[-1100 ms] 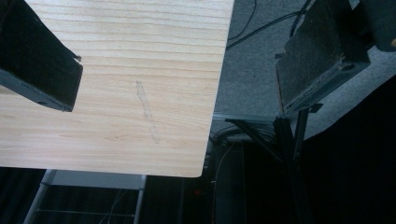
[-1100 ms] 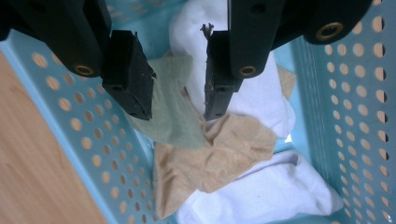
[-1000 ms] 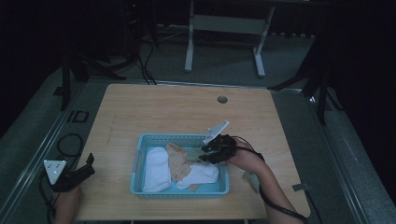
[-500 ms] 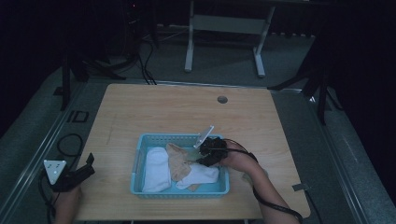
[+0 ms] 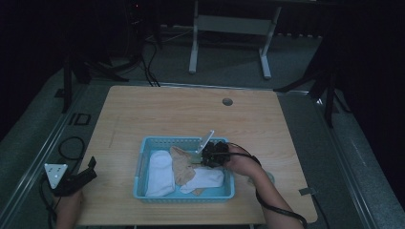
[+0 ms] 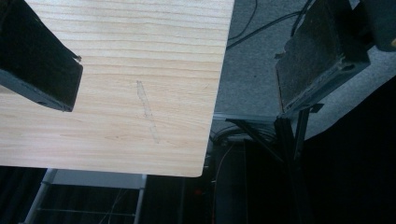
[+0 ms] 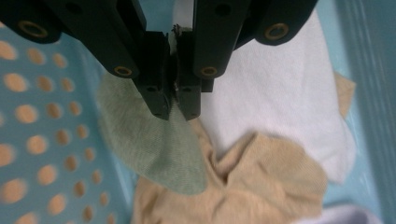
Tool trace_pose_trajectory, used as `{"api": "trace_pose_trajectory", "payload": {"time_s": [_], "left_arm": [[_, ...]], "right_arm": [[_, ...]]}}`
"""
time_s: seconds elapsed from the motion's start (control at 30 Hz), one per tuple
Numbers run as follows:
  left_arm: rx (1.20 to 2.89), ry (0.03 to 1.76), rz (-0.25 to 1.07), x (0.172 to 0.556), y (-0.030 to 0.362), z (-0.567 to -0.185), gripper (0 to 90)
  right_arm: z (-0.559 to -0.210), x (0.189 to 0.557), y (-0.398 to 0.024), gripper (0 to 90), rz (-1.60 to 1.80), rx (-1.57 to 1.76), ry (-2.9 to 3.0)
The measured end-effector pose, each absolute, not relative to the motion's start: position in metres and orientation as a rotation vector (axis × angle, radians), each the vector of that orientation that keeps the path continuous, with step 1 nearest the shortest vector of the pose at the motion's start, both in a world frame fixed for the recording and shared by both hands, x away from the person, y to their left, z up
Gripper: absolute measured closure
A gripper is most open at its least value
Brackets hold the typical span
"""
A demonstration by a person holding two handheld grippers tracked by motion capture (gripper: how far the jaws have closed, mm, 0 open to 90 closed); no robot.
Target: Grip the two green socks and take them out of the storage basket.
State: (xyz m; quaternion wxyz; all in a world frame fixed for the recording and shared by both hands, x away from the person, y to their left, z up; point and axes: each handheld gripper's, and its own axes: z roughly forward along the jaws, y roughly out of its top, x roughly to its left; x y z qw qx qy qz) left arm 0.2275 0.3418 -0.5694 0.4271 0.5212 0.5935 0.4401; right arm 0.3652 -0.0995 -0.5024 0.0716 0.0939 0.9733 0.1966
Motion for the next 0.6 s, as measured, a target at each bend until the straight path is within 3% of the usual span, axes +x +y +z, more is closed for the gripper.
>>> {"api": "trace_pose_trajectory", "payload": {"time_s": [0.6], "left_arm": [[1.304,1.482,1.099,0.228,0.342,-0.569,0.8]], "right_arm": [[-0.456,0.351,-0.121,85.6,0.804,0.274,2.821]]}}
